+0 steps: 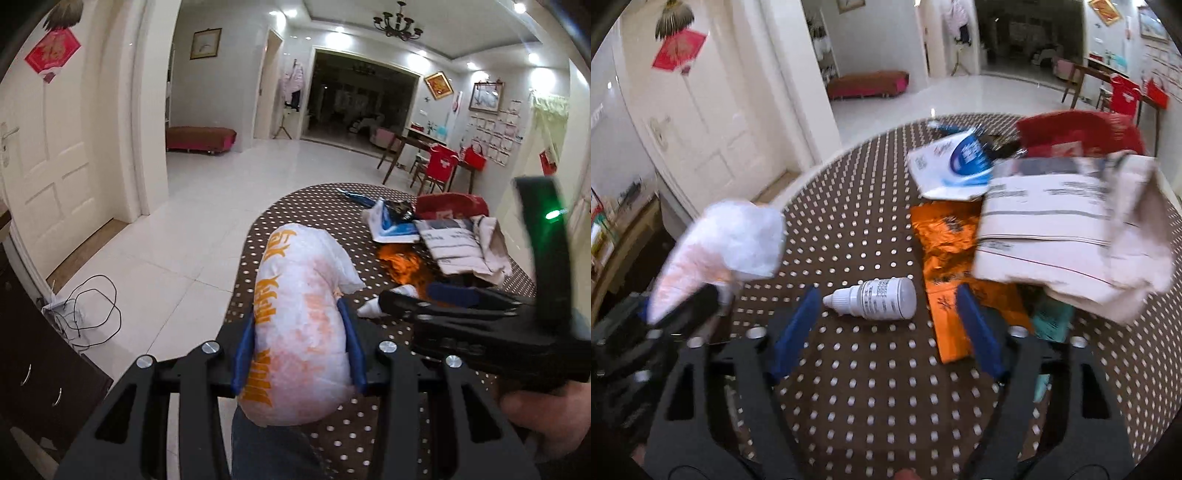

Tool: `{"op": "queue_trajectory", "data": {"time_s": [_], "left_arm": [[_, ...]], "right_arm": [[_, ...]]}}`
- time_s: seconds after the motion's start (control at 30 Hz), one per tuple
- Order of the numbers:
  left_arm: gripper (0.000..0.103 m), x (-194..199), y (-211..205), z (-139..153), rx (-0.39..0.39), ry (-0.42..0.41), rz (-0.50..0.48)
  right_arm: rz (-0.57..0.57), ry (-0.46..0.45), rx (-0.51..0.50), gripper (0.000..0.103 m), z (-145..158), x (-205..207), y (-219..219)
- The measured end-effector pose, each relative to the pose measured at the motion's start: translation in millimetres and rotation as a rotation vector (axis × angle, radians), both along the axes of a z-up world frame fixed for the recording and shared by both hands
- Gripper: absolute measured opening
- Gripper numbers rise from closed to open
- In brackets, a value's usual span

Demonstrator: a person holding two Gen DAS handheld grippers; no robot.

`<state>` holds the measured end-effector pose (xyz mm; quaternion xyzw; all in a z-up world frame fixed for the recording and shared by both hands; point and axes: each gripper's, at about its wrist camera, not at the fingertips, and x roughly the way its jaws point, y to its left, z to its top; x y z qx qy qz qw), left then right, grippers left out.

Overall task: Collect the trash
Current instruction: 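Grasp the small white bottle with the right tool while the left tool holds the bag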

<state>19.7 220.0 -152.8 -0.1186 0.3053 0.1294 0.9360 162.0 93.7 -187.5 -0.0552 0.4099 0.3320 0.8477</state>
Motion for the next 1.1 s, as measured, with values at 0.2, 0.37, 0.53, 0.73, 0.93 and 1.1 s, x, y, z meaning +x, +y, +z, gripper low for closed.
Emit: {"op": "queue_trajectory", "data": {"time_s": [0.2,0.37,0.53,0.73,0.93,1.1], "left_arm": [[0.042,4.5,3.4,-0.9,-0.008,-0.001,0.011],[0.042,8.8,-4.2,1.9,-0.001,-0.008,-0.005],[0.042,12.8,-20.4,8.4,0.015,-0.016,-0.037],[0.042,14.1,-46.5,22.5,0.022,-0.043,-0.083],[0.042,33.8,-101.5,34.4,0.026,-0.066,-0.215],[0.042,60.1,-171.7,45.9,0.021,-0.09,-0.373]], "right_arm": [[0.039,0.008,-0.009,0.05,1.5,-1.5,0.1],[0.038,0.033,0.054,0.041,5.8,-8.2,-19.0],[0.019,0.03,0.065,0.041,5.8,-7.3,-39.5],[-0.037,0.028,0.161,0.041,20.0,-17.9,-93.1],[-0.173,-0.042,0.249,0.041,51.9,-21.2,-181.3],[-0.34,-0.088,0.276,0.041,63.7,-11.9,-266.9]]}}
